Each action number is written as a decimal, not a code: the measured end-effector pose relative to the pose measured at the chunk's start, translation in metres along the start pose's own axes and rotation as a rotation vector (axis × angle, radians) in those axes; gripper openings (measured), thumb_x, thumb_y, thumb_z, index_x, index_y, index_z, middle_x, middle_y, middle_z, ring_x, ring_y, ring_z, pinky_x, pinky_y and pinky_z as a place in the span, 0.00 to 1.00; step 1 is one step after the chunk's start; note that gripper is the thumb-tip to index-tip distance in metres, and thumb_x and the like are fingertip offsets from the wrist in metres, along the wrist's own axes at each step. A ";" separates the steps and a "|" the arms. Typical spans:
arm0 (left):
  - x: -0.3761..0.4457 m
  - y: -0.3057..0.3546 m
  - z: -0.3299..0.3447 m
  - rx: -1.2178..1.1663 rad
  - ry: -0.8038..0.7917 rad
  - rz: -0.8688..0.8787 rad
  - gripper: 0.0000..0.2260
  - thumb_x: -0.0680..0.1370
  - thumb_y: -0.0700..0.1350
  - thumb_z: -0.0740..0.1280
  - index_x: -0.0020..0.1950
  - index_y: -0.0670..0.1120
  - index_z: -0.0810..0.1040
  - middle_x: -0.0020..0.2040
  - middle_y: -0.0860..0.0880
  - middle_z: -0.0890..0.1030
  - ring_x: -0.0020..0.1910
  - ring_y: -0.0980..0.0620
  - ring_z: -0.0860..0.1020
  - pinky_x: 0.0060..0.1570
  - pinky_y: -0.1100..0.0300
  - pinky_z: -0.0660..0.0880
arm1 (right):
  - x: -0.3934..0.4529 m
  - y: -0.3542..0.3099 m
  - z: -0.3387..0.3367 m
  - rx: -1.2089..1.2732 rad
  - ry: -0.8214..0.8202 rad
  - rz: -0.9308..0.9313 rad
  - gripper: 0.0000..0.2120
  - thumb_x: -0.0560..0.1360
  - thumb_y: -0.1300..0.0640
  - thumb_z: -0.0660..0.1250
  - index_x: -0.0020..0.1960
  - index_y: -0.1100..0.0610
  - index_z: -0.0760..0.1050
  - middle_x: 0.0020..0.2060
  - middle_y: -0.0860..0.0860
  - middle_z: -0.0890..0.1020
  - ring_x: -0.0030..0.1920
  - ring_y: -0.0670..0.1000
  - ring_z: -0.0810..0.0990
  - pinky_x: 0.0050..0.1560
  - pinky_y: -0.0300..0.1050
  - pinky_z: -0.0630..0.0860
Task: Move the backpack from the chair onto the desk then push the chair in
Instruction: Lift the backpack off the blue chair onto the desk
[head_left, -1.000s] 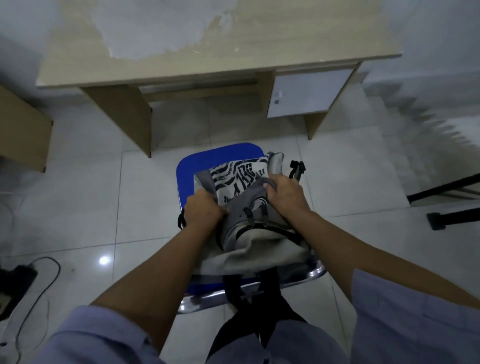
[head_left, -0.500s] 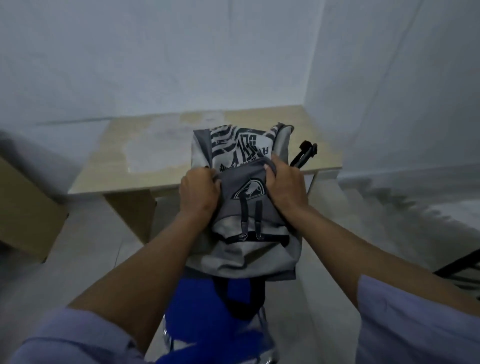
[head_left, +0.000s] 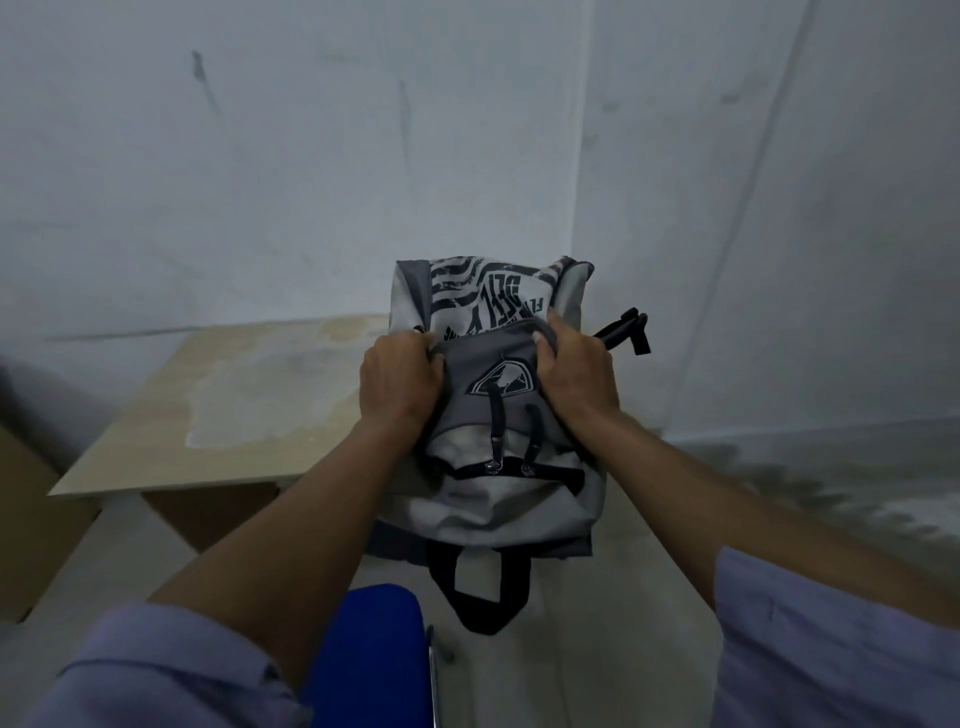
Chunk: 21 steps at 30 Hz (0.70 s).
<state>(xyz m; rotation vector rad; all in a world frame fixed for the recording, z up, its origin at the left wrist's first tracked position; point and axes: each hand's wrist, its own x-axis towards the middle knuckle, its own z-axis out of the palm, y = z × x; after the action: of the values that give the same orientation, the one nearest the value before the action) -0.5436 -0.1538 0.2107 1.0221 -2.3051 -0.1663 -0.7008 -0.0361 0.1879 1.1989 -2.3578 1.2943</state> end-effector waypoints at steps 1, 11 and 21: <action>0.008 0.003 0.009 0.005 -0.002 0.000 0.09 0.78 0.45 0.68 0.50 0.41 0.85 0.44 0.35 0.84 0.46 0.32 0.80 0.43 0.46 0.76 | 0.008 0.010 0.004 0.008 -0.007 -0.001 0.16 0.82 0.55 0.62 0.68 0.59 0.75 0.50 0.64 0.84 0.49 0.65 0.83 0.45 0.53 0.78; 0.111 -0.006 0.107 -0.013 -0.051 -0.037 0.09 0.78 0.46 0.69 0.49 0.42 0.85 0.44 0.37 0.85 0.45 0.34 0.81 0.42 0.49 0.75 | 0.113 0.086 0.073 0.015 -0.046 0.063 0.17 0.82 0.53 0.61 0.68 0.58 0.75 0.52 0.65 0.84 0.52 0.66 0.82 0.49 0.55 0.80; 0.222 -0.032 0.208 -0.046 -0.083 -0.015 0.07 0.78 0.47 0.69 0.49 0.44 0.85 0.41 0.40 0.85 0.41 0.37 0.81 0.39 0.53 0.73 | 0.219 0.154 0.152 0.021 -0.084 0.118 0.18 0.82 0.52 0.61 0.70 0.55 0.75 0.51 0.63 0.85 0.51 0.64 0.82 0.48 0.52 0.80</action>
<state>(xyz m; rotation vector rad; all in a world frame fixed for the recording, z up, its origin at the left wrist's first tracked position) -0.7584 -0.3593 0.1379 1.0274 -2.3570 -0.2712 -0.9257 -0.2320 0.1141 1.1581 -2.5146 1.3328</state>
